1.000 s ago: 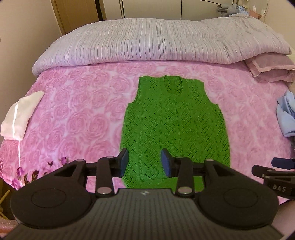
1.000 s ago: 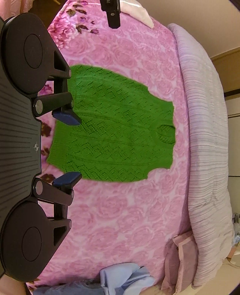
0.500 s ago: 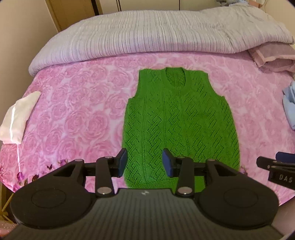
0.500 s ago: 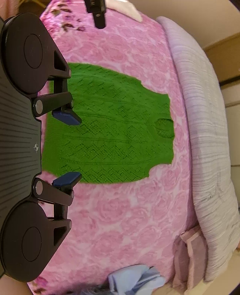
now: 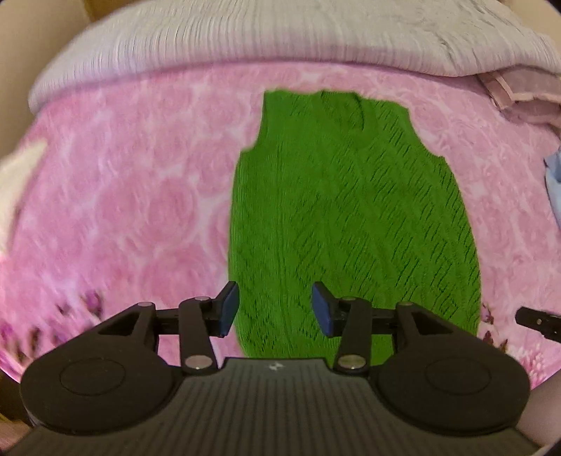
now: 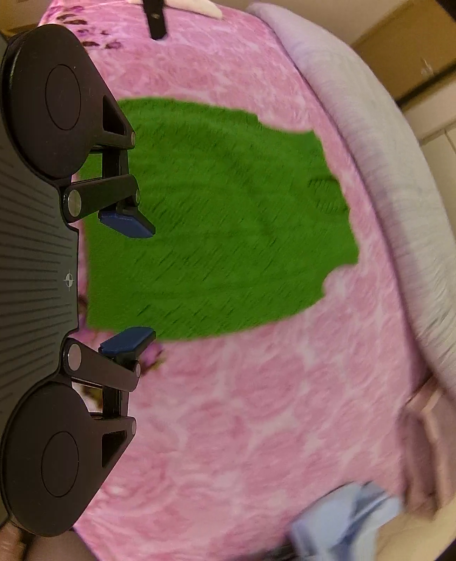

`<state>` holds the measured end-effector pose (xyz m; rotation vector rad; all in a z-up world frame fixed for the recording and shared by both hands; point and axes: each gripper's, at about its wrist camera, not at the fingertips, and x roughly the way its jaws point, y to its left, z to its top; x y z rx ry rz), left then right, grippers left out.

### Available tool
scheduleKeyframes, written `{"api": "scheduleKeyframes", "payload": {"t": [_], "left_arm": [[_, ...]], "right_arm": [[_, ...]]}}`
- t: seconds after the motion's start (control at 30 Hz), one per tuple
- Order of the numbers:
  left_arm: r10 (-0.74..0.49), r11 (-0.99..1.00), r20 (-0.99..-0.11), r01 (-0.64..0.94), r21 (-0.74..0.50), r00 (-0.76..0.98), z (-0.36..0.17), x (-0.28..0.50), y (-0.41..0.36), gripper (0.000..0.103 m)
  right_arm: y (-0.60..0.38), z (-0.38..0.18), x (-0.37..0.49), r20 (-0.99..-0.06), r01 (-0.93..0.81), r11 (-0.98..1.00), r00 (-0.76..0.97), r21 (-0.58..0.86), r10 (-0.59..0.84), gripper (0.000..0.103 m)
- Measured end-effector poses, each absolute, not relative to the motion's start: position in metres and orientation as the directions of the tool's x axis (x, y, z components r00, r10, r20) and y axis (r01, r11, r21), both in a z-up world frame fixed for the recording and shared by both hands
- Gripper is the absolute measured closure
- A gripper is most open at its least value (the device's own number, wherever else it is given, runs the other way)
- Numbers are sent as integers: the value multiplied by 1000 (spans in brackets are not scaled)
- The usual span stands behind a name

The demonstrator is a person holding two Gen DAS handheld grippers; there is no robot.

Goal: Fold clothes

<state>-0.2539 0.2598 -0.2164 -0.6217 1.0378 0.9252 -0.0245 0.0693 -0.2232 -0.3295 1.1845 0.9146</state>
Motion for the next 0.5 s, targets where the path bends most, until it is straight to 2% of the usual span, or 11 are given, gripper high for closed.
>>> {"api": "scheduleKeyframes", "payload": {"t": [0.23,0.5], "left_arm": [[228,332,-938,-927,-177,261,-286,-300,274,62],[126,107,-930,-936,-334,346,-360,-345,285,60]], "right_arm": [[20,-286,8,-920,-648,714,52,266,389,43],[2,-338,27,-848,-516,712,-55,476,527,43]]}}
